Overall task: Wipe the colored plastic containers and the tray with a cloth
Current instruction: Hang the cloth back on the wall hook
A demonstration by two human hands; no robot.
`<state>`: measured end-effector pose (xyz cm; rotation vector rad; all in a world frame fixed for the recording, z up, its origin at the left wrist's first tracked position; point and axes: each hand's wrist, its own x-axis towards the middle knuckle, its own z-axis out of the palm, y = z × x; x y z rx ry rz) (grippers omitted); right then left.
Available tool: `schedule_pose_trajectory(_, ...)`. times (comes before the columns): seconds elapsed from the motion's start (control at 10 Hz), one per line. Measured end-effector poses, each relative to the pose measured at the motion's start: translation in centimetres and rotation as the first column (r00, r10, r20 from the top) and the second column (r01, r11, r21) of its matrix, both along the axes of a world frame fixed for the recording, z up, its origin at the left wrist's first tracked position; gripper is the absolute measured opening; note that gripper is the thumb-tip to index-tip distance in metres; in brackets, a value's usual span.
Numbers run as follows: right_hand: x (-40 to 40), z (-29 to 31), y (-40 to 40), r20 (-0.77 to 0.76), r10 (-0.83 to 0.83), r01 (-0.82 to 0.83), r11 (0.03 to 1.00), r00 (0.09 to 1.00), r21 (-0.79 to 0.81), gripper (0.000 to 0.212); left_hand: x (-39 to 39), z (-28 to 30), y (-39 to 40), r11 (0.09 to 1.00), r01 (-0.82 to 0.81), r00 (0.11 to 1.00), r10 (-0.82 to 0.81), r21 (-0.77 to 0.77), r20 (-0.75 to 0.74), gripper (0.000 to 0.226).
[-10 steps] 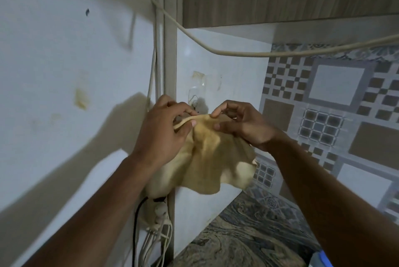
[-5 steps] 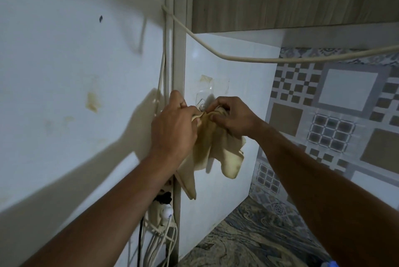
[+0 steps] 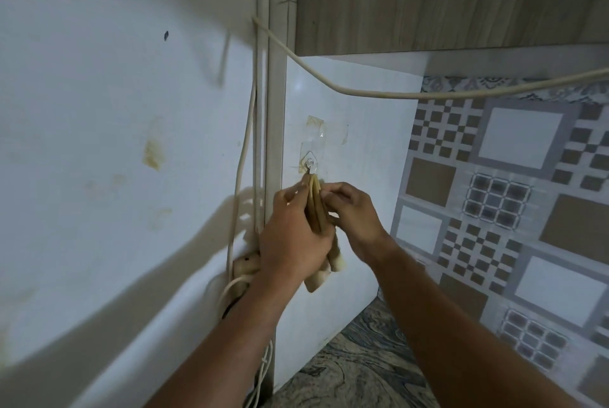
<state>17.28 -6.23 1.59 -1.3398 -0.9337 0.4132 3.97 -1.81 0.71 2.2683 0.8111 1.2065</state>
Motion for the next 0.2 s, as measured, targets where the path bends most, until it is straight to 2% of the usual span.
schedule_pose_trajectory(0.1, -0.4, -1.2, -0.9, -0.021, -0.042, 0.041, 0.999, 0.999, -0.035, 0.019, 0.3, -2.0, -0.6, 0.996, 0.062, 0.988, -0.051, -0.067, 0.148, 0.073)
schedule_pose_trajectory(0.2, -0.6, -2.5, -2.3, 0.065, -0.095, 0.101, 0.991, 0.993, -0.086, 0.016, -0.5, -3.6, -1.0, 0.998, 0.006, 0.975, 0.008, -0.063, 0.223, 0.073)
